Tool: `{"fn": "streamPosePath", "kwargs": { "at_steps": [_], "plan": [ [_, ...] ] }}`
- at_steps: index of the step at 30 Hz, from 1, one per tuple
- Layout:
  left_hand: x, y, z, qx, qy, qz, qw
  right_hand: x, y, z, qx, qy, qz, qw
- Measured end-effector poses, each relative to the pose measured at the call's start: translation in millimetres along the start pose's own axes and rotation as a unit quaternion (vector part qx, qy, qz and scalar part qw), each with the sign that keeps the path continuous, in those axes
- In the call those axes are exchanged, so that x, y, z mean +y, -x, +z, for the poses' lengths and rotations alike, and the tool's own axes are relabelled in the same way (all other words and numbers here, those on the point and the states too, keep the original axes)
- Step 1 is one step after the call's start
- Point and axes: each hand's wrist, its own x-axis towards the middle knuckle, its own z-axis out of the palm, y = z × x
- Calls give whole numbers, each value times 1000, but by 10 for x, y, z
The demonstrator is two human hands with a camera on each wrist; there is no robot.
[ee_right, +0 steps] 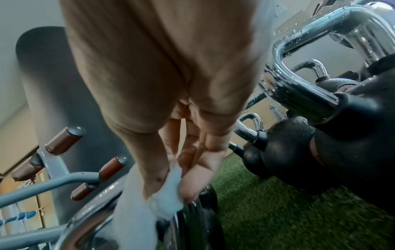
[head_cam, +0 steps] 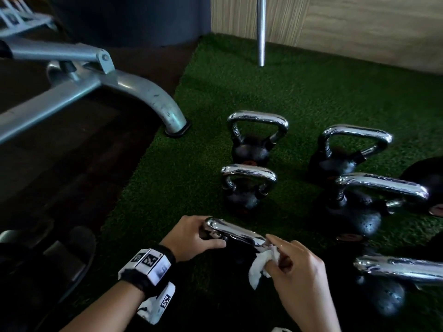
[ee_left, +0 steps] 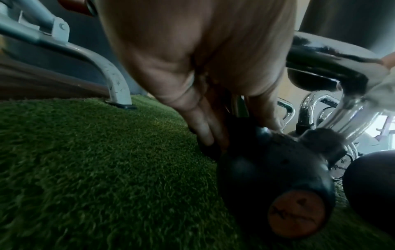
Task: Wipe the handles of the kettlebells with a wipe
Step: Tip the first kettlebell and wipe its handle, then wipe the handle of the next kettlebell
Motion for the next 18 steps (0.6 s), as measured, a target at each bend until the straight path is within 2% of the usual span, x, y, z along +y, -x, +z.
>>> {"fn": "streamPosePath", "kwargs": {
  "at_steps": [4, 6, 9, 11, 12, 14, 18],
  "plan": [
    [88, 86, 77, 46, -5, -51, 998, 36, -7, 47, 24, -12, -4, 1000],
    [94, 90, 63, 37, -15, -70, 997, 60, -15, 25, 18, -20, -4, 1000],
    [92, 8, -92, -65, -55, -79, 993, 18, -70, -90, 0, -38, -12, 999],
    [53, -102, -243, -139, -112, -80, 981, -78, -158, -178, 8, -61, -18, 998],
    [25, -174, -314, -154, -140, -82, 975, -121, -219, -213, 22, -69, -22, 997],
    [-40, -335, -430, -139, -162, -107, 971, -182, -360, -254, 58, -69, -35, 995],
    [-162, -610, -486, -73, -84, -194, 975, -242, -634, -306, 118, -72, -42, 989]
  ]
}}
